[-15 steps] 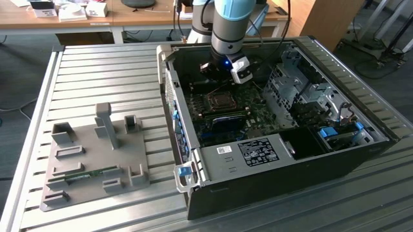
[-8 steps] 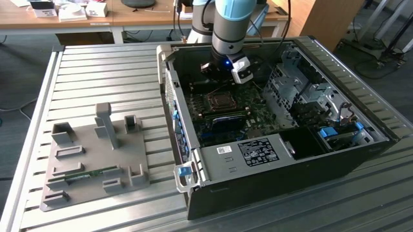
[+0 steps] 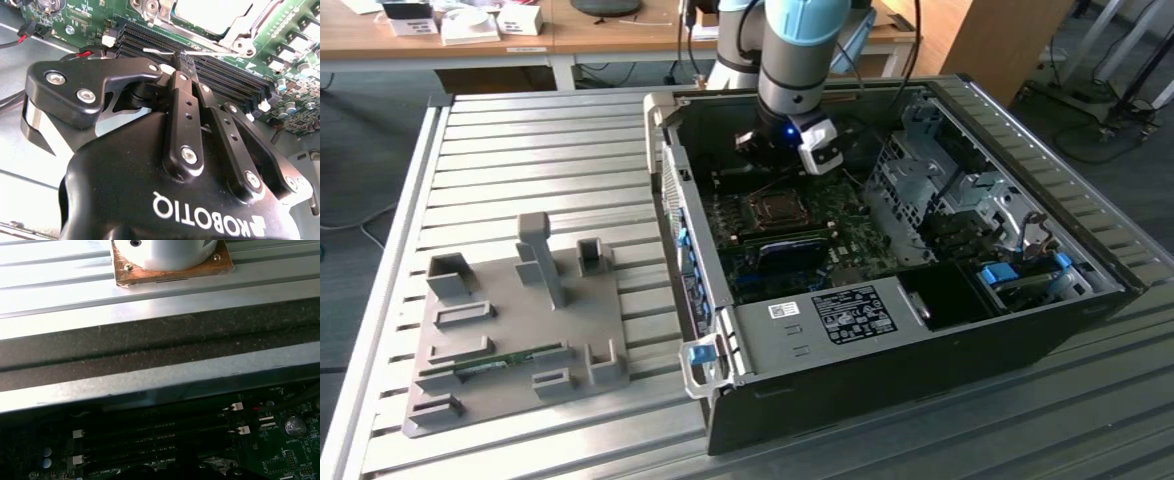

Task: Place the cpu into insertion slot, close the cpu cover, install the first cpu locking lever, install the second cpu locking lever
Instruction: 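Install the first cpu locking lever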

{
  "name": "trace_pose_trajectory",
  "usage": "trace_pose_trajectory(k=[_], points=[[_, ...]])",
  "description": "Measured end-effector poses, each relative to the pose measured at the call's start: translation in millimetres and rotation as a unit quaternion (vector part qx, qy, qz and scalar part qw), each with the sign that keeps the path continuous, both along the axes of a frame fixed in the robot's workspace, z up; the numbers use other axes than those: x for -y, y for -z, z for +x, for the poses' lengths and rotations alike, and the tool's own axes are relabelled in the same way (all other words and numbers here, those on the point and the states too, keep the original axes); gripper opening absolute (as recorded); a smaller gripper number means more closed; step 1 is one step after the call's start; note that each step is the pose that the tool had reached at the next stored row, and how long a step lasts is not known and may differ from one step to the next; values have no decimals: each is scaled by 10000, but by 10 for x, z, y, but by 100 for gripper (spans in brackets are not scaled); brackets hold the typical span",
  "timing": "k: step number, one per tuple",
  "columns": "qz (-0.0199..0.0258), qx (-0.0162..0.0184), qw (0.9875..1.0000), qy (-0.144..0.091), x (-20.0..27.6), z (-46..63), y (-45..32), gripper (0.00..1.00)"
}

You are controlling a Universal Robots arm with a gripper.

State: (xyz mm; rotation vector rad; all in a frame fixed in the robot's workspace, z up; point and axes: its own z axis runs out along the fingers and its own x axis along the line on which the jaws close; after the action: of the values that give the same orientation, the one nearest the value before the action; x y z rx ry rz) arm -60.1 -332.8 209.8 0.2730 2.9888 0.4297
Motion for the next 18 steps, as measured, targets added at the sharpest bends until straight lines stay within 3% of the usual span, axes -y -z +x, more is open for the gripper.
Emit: trace_pose_trajectory(k=[18], points=[[0, 0, 10000, 0, -25, 1, 18, 11]])
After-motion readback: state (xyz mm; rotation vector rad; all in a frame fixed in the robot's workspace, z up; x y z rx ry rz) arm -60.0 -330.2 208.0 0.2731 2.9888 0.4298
